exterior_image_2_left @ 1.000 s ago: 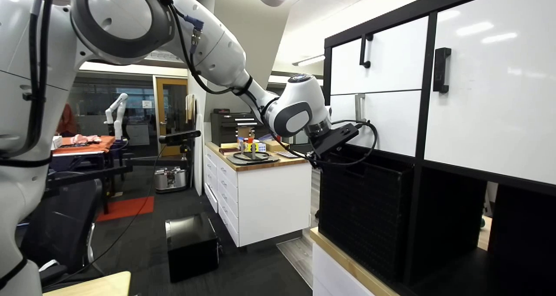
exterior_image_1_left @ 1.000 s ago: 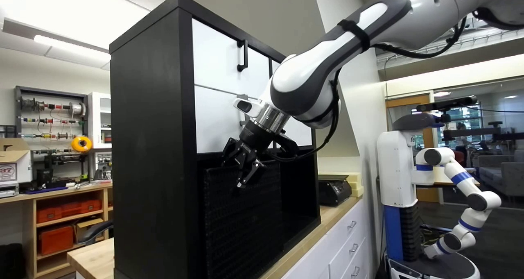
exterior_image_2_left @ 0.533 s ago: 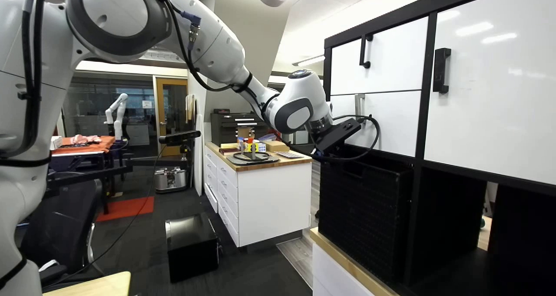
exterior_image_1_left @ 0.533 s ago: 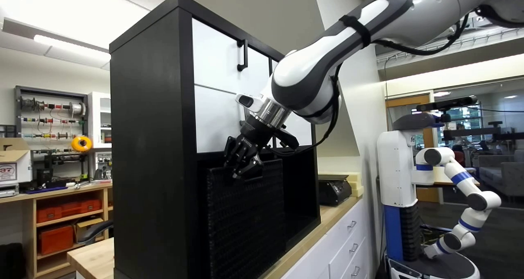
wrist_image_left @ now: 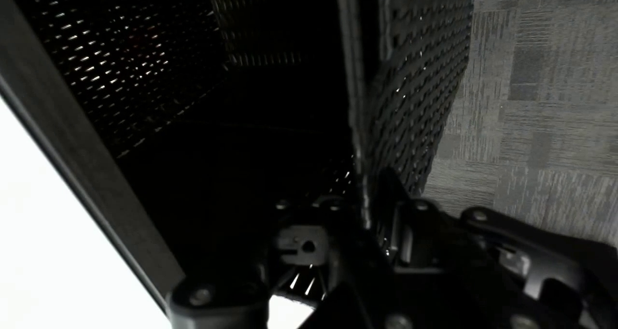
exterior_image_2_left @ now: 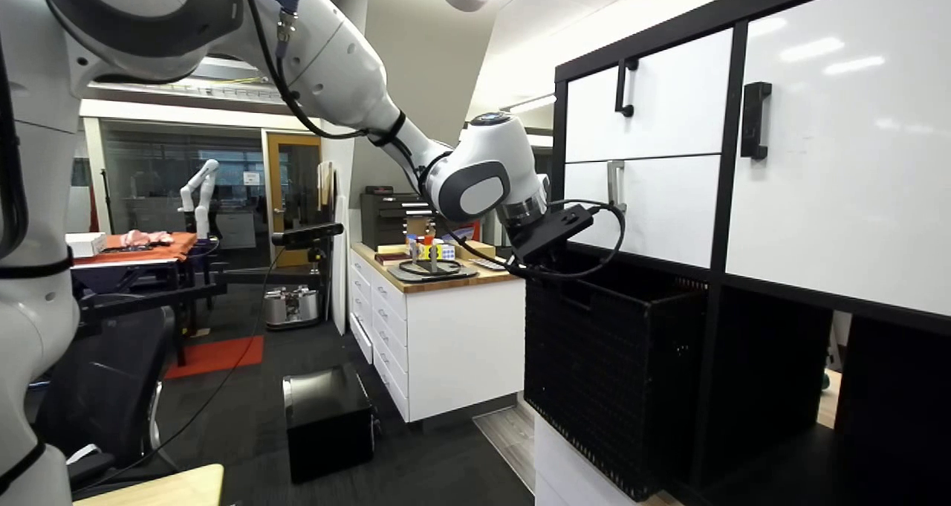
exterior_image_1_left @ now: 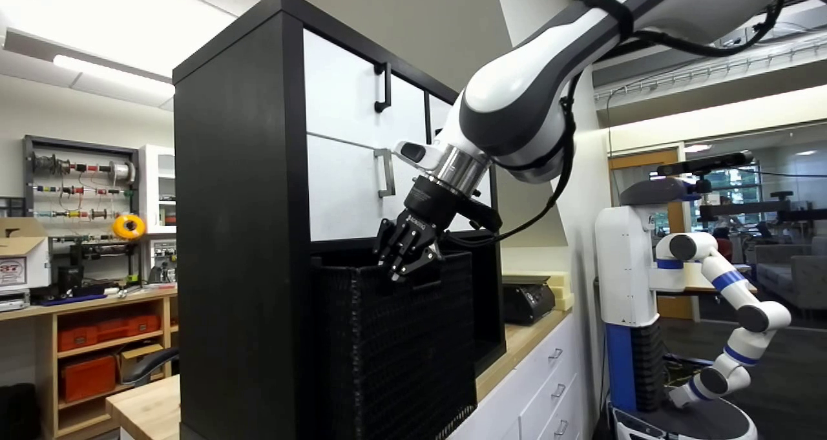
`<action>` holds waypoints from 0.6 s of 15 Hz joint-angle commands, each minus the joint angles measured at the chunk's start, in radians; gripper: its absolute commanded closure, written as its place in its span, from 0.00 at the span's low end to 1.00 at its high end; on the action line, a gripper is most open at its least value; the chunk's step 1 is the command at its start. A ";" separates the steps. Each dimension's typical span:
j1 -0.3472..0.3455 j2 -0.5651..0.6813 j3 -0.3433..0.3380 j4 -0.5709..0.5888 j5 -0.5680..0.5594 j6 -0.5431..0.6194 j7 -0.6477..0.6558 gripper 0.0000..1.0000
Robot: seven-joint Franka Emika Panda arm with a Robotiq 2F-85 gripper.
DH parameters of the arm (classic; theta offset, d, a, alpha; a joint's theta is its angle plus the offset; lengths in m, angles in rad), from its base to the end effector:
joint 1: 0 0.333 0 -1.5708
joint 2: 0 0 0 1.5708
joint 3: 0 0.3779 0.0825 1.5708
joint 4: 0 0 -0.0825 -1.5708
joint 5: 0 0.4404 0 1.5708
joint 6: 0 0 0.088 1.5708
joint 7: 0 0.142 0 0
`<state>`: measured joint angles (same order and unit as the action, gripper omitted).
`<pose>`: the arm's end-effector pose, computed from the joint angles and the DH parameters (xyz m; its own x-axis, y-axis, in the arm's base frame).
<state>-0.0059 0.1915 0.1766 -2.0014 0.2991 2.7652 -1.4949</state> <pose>0.7008 0.1064 0.4276 0.0753 0.9481 0.3090 0.8490 -0.2235 0.4789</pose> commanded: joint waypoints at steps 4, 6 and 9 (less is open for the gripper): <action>-0.006 -0.207 0.002 -0.206 0.065 -0.046 0.006 0.68; -0.005 -0.228 -0.003 -0.225 0.069 -0.093 0.043 0.62; 0.029 -0.246 -0.048 -0.216 0.059 -0.223 0.155 0.43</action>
<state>0.0002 0.0099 0.1630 -2.1880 0.3477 2.6505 -1.4309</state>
